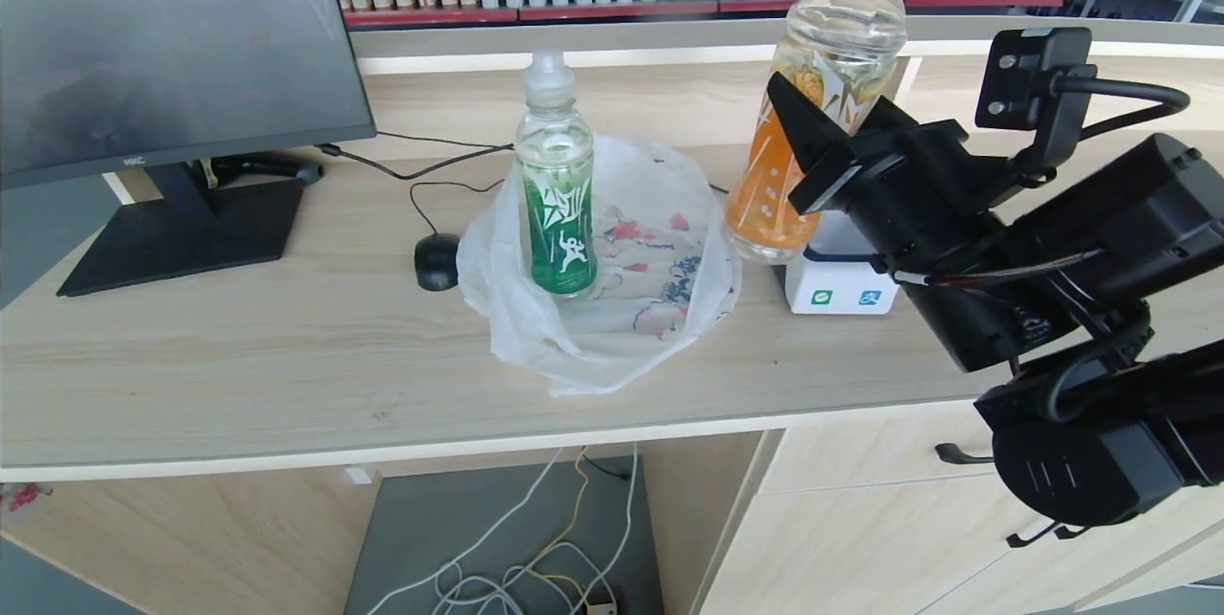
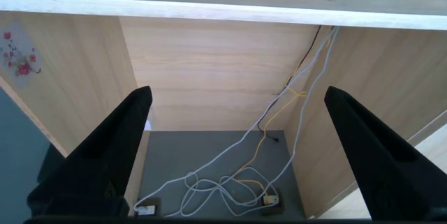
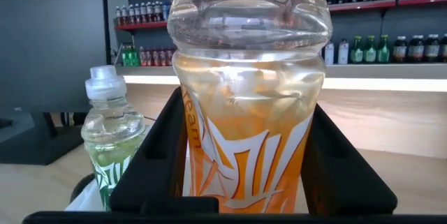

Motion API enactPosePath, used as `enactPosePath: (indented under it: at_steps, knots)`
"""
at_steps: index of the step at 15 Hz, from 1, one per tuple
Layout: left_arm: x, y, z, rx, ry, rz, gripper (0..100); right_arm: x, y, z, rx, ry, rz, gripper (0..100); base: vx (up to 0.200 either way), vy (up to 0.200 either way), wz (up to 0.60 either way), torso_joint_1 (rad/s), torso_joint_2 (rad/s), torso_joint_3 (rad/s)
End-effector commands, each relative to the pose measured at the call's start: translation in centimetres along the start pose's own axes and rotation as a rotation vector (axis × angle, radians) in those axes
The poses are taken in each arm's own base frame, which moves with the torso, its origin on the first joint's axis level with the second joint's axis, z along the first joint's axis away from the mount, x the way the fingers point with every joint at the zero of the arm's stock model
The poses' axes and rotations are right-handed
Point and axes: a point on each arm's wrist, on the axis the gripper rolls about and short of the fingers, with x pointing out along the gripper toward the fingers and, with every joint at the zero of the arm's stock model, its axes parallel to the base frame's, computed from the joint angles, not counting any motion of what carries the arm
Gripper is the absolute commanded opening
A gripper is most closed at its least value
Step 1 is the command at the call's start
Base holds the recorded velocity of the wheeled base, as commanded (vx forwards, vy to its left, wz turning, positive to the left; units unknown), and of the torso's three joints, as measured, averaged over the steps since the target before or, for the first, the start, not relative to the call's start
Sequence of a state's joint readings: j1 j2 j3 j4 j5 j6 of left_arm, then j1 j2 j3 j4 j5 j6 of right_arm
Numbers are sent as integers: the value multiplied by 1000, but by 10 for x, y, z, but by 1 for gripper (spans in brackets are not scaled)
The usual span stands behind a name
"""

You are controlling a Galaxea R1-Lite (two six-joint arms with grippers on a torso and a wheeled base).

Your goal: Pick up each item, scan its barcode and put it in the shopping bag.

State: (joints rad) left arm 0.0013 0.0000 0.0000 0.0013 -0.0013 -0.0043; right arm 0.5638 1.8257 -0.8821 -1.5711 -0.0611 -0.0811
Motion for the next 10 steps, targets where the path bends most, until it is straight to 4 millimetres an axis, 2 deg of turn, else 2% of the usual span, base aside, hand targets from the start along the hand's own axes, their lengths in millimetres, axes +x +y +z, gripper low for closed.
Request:
enactPosePath:
  at_steps: [1, 10]
  knots:
    - [0, 0, 0, 1, 0, 0, 100, 0, 0, 3, 2, -8, -1, 0, 0, 200, 0, 2, 2, 7]
    - [0, 0, 0, 3, 0, 0, 100, -1, -1, 6, -12, -12, -4, 0, 0, 0, 0, 0, 0, 0]
